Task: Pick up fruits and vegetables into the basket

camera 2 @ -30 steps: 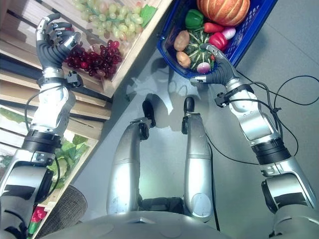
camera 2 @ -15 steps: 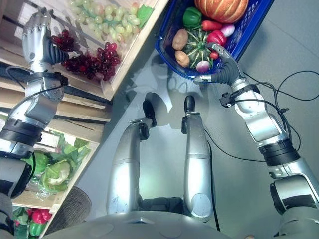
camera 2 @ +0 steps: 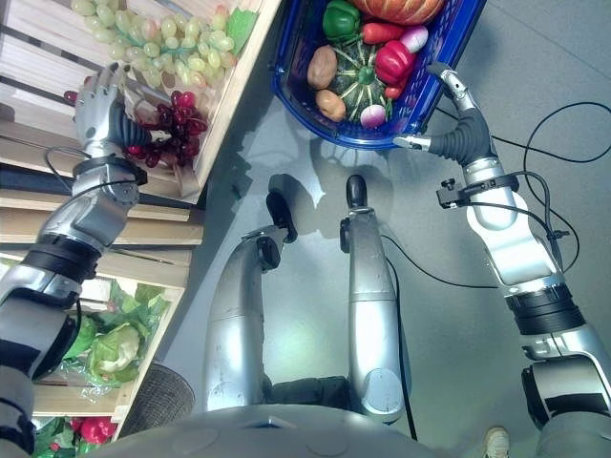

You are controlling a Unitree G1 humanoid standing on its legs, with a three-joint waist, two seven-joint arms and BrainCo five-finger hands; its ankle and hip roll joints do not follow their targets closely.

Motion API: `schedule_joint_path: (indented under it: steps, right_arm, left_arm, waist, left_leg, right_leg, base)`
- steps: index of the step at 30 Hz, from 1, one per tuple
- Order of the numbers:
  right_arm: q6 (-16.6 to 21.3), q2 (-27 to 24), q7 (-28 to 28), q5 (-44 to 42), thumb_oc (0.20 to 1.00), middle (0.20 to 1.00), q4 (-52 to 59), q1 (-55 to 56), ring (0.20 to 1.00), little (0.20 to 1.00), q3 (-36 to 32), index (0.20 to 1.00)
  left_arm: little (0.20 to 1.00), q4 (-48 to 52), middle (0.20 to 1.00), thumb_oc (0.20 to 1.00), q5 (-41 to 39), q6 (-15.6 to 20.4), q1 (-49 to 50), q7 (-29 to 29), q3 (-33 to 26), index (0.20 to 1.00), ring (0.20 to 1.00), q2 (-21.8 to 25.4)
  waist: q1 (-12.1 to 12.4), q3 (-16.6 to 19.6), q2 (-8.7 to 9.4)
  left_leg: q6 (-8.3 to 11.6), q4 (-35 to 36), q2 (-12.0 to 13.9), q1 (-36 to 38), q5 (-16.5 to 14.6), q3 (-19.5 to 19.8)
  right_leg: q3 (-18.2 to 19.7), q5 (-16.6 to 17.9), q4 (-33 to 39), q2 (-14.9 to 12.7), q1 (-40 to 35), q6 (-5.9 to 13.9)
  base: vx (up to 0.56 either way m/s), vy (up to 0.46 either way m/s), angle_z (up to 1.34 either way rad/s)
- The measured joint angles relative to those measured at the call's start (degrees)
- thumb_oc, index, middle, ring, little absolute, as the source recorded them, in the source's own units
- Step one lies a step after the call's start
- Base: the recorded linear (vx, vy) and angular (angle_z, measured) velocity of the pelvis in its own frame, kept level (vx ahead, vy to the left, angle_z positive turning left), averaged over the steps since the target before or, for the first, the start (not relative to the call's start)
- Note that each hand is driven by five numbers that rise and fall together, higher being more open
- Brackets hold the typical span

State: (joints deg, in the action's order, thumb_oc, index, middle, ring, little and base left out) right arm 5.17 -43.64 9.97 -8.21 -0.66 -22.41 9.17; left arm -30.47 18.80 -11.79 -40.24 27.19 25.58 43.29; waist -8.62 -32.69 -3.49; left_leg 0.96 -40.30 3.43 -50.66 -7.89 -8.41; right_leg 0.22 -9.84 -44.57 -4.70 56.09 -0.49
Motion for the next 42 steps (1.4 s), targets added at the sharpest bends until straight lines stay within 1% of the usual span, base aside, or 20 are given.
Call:
schedule_joint_path:
  steps: [1,3,8,12,15,19,23,26,30,35,38,40,41,42]
  right_arm:
    - [0.01,0.09,0.05,-0.15,1.0,1.0,0.0,0.04,1.0,1.0,0.0,1.0]
    - [0.01,0.11,0.09,-0.61,1.0,1.0,0.0,0.35,1.0,1.0,-0.15,1.0]
    - [0.01,0.3,1.03,-1.28,1.0,1.0,0.0,1.47,1.0,1.0,-0.74,1.0]
    - [0.13,1.16,1.26,-1.28,1.0,1.0,0.05,1.62,1.0,1.0,-1.79,1.0]
    - [0.29,1.17,1.75,-1.34,1.0,1.0,0.12,1.63,1.0,1.0,-1.95,1.0]
    - [0.29,1.19,2.2,-1.34,1.0,1.0,0.12,1.15,1.0,1.0,-1.97,1.0]
    - [0.35,1.01,2.68,-1.45,1.0,1.0,0.09,-0.5,1.0,1.0,-1.97,1.0]
    - [0.38,0.94,3.44,-1.45,1.0,1.0,-0.62,-1.58,1.0,1.0,-1.75,1.0]
    - [0.56,0.49,4.19,-1.91,1.0,1.0,-1.9,-2.54,1.0,1.0,-1.44,1.0]
    - [1.03,-0.06,4.85,-2.43,1.0,1.0,-2.1,-3.46,1.0,1.0,-1.37,1.0]
    - [1.05,-0.15,4.84,-2.55,1.0,1.0,-2.16,-4.33,1.0,1.0,-1.14,1.0]
    - [1.1,-0.15,4.82,-2.63,1.0,1.0,-2.15,-4.7,1.0,1.0,-0.96,1.0]
    - [1.1,-0.15,4.77,-2.99,1.0,1.0,-2.15,-4.96,1.0,1.0,-0.68,1.0]
    - [1.1,-0.23,4.77,-3.08,1.0,1.0,-2.15,-5.02,1.0,1.0,-0.66,1.0]
  left_arm:
    - [1.0,0.0,1.0,1.0,-0.17,0.78,0.58,-0.59,0.03,1.0,1.0,-0.4]
    - [1.0,-0.01,1.0,1.0,-0.14,0.91,1.5,-0.94,0.02,1.0,1.0,-1.14]
    - [1.0,-0.93,1.0,1.0,-0.5,0.78,2.05,-1.3,0.03,1.0,1.0,-2.61]
    - [1.0,-2.56,1.0,1.0,-1.38,0.6,1.26,-1.24,-0.05,1.0,1.0,-2.72]
    - [1.0,-4.68,1.0,1.0,-1.37,0.23,0.01,-0.11,-0.11,1.0,1.0,-3.17]
    - [1.0,-7.63,1.0,1.0,-0.56,-2.59,-1.13,2.17,-0.03,1.0,1.0,-4.0]
    - [1.0,-9.92,1.0,1.0,0.66,-5.93,-3.5,4.0,0.21,1.0,1.0,-4.04]
    - [1.0,-12.14,1.0,1.0,0.56,-8.24,-6.11,5.09,1.61,1.0,1.0,-4.08]
    - [1.0,-13.35,1.0,1.0,0.31,-8.45,-7.32,5.94,1.71,1.0,1.0,-4.46]
    - [1.0,-13.31,1.0,1.0,0.36,-7.55,-7.7,5.96,1.67,1.0,1.0,-4.52]
    - [1.0,-13.25,1.0,1.0,0.41,-4.16,-7.38,4.17,1.13,1.0,1.0,-3.72]
    - [1.0,-13.21,1.0,1.0,0.32,-1.73,-7.69,1.84,0.93,1.0,1.0,-3.28]
    - [1.0,-13.52,1.0,1.0,-0.63,-0.12,-8.45,-1.05,0.8,1.0,1.0,-3.0]
    - [1.0,-13.54,1.0,1.0,-1.48,0.77,-8.68,-1.36,0.5,1.0,1.0,-2.76]
  waist:
    - [0.0,0.0,0.0]
    - [0.02,0.0,0.0]
    - [-0.21,0.0,0.0]
    - [-0.41,0.01,-0.01]
    - [-0.42,0.01,-0.01]
    - [-0.77,0.01,-0.01]
    - [-1.3,0.0,0.0]
    - [-1.24,0.0,0.0]
    - [-1.36,0.01,0.04]
    - [-1.05,0.1,0.14]
    - [-0.61,0.13,0.13]
    - [-0.73,0.16,0.14]
    - [-0.97,0.16,0.15]
    - [-1.13,0.18,0.12]
  left_leg:
    - [-0.01,0.19,0.0,-0.08,0.01,-0.23]
    - [-0.06,0.64,-0.04,-0.07,0.07,-0.74]
    - [0.07,0.86,0.04,-0.18,0.07,-0.74]
    - [0.14,0.93,0.06,-0.63,0.02,-0.73]
    - [0.14,0.39,0.1,-2.09,0.02,-0.71]
    - [0.14,-0.1,0.21,-2.42,-0.09,-0.68]
    - [-0.03,-2.05,0.47,-4.9,-0.4,-0.62]
    - [-0.06,-3.52,0.73,-6.76,-0.61,-0.56]
    - [-0.26,-4.36,0.78,-8.04,-0.76,-0.25]
    - [0.02,-4.4,0.59,-9.19,-0.78,0.44]
    - [0.2,-3.79,0.47,-9.32,-0.87,0.68]
    - [0.33,-3.33,0.44,-9.25,-0.79,0.68]
    - [0.34,-3.07,0.46,-9.36,-0.77,0.79]
    - [0.31,-2.96,0.44,-9.29,-0.73,0.72]
  right_leg:
    - [0.24,0.0,0.04,0.04,0.24,0.0]
    - [0.65,0.01,0.15,0.04,0.65,0.02]
    - [0.63,0.1,0.46,0.19,0.76,-0.14]
    - [0.65,0.13,0.49,0.23,1.24,-0.22]
    - [0.66,0.15,-0.06,0.23,2.7,-0.24]
    - [0.67,0.13,-0.37,0.3,2.95,-0.23]
    - [0.77,0.14,-1.78,0.39,5.25,-0.23]
    - [0.88,0.0,-2.73,0.51,6.97,0.0]
    - [0.85,-0.03,-3.46,0.56,8.15,0.07]
    - [1.04,0.32,-3.23,1.05,9.28,0.31]
    - [1.23,0.6,-2.24,1.35,9.54,0.76]
    - [1.24,0.73,-1.79,1.35,9.56,0.95]
    - [1.12,0.82,-1.28,1.38,9.59,1.07]
    - [1.13,1.18,-1.05,1.37,9.57,1.07]
  base:
    - [0.0,0.003,-0.06]
    - [0.0,0.007,-0.06]
    - [0.0,0.0,0.0]
    - [0.0,0.0,0.0]
    - [0.0,0.0,0.0]
    - [0.0,0.0,0.0]
    - [0.0,0.0,0.0]
    - [0.0,-0.003,-0.01]
    - [0.0,-0.039,0.0]
    - [-0.02,-0.013,-0.05]
    - [-0.02,0.036,-0.16]
    - [-0.01,0.045,-0.1]
    - [0.0,0.061,-0.08]
    - [0.0,0.062,-0.09]
